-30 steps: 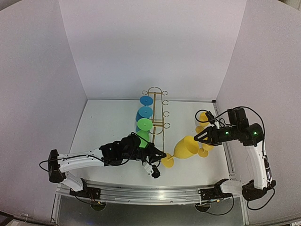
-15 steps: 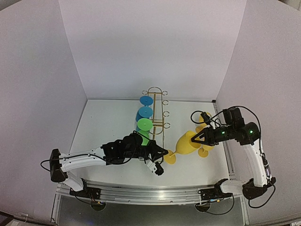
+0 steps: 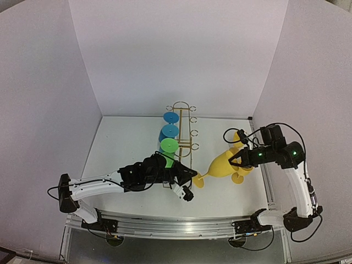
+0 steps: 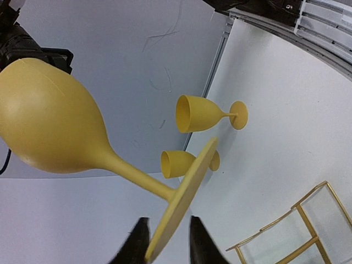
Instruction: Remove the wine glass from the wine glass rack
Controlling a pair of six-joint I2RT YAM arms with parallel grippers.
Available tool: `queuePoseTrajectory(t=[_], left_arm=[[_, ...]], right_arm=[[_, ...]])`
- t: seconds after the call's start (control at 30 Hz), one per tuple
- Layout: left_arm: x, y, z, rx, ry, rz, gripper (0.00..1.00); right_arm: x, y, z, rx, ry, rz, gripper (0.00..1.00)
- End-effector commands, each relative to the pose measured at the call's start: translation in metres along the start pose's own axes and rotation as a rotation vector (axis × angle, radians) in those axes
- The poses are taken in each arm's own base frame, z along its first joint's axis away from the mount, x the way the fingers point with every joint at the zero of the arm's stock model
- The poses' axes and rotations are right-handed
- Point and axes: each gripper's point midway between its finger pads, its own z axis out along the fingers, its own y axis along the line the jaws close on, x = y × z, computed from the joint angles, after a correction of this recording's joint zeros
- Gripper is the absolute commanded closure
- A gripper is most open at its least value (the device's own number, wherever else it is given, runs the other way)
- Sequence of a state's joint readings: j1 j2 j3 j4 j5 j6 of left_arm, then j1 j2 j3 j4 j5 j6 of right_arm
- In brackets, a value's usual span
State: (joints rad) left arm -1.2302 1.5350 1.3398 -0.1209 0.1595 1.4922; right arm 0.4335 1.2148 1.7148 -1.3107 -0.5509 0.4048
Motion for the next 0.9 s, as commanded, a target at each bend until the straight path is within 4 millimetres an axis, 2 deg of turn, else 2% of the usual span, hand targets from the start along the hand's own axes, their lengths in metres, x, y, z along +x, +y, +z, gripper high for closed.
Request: queuePoseTrajectory(t=[0.0, 0.03, 0.13, 0.23, 0.37, 0.5, 0.57, 0.67, 0.77, 0.87], left_arm=[[-0.006, 0.028, -0.016, -0.083, -0.009, -0.035, 0.53], [-0.005, 0.027, -0.018, -0.080, -0.008, -0.040, 0.41], [-0.010, 0.021, -0.027, -0.060, -0.025, -0.071, 0.29], [-0.016, 0.017, -0.038, -0.030, -0.054, -0.107, 0.27], [-0.025, 0.022, -0.050, -0.042, -0.094, -0.142, 0.25], [-0.027, 0.033, -0.064, -0.080, -0.099, -0.200, 0.25], [-0.027, 0.049, -0.077, -0.125, -0.099, -0.255, 0.25], [-0.023, 0.084, -0.099, -0.196, -0.105, -0.423, 0.25], [-0.017, 0.117, -0.128, -0.297, -0.107, -0.565, 0.24], [-0.001, 0.137, -0.151, -0.398, -0.080, -0.683, 0.23]], right_arm=[[-0.026, 0.002, -0.031, 0.103, -0.178, -0.038, 1.00], [-0.029, 0.000, -0.035, 0.124, -0.197, -0.037, 1.00], [-0.036, 0.002, -0.049, 0.172, -0.236, -0.040, 1.00], [-0.038, 0.004, -0.065, 0.221, -0.260, -0.066, 1.00], [-0.045, 0.001, -0.092, 0.330, -0.312, -0.083, 1.00], [-0.060, -0.019, -0.110, 0.494, -0.386, -0.050, 1.00], [-0.070, -0.040, -0.112, 0.611, -0.411, -0.028, 1.00], [-0.083, -0.064, -0.097, 0.716, -0.374, -0.001, 1.00], [-0.096, -0.085, -0.068, 0.770, -0.305, 0.021, 1.00], [-0.107, -0.104, -0.035, 0.788, -0.241, 0.034, 1.00]])
